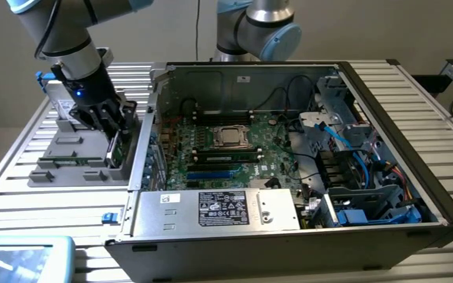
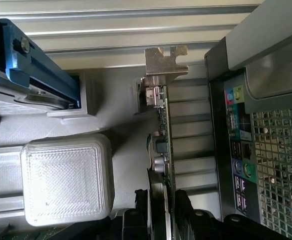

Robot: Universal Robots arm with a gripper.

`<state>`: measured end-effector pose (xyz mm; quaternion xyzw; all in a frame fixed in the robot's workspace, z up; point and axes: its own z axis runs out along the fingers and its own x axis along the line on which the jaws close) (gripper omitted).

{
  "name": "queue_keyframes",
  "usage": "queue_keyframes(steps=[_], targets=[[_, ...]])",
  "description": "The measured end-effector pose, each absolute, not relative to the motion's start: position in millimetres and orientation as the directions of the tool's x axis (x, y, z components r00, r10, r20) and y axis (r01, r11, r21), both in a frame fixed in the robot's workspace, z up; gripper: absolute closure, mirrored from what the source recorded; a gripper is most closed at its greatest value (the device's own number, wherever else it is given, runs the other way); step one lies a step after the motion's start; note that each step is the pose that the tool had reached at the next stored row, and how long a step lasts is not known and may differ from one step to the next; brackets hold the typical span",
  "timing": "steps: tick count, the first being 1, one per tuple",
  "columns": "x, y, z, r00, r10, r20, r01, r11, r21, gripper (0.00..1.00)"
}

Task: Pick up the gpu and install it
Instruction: 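Pick up the gpu and move the gpu toward the slot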

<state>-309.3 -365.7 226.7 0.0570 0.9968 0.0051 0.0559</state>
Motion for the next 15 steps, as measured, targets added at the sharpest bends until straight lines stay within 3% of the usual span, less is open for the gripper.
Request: queue_keyframes(steps=[5,7,15], targets=[[-308.9,-365.8,226.7,-0.988,0.114,-0.106,0.113,0.993,0.016,0.64],[-308.9,-365.8,226.7,-0.989,0.113,-0.099,0.112,0.994,0.015,0.71],[-309.0,-365.8,226.4,-0.992,0.103,-0.073,0.103,0.995,0.012,0.71]])
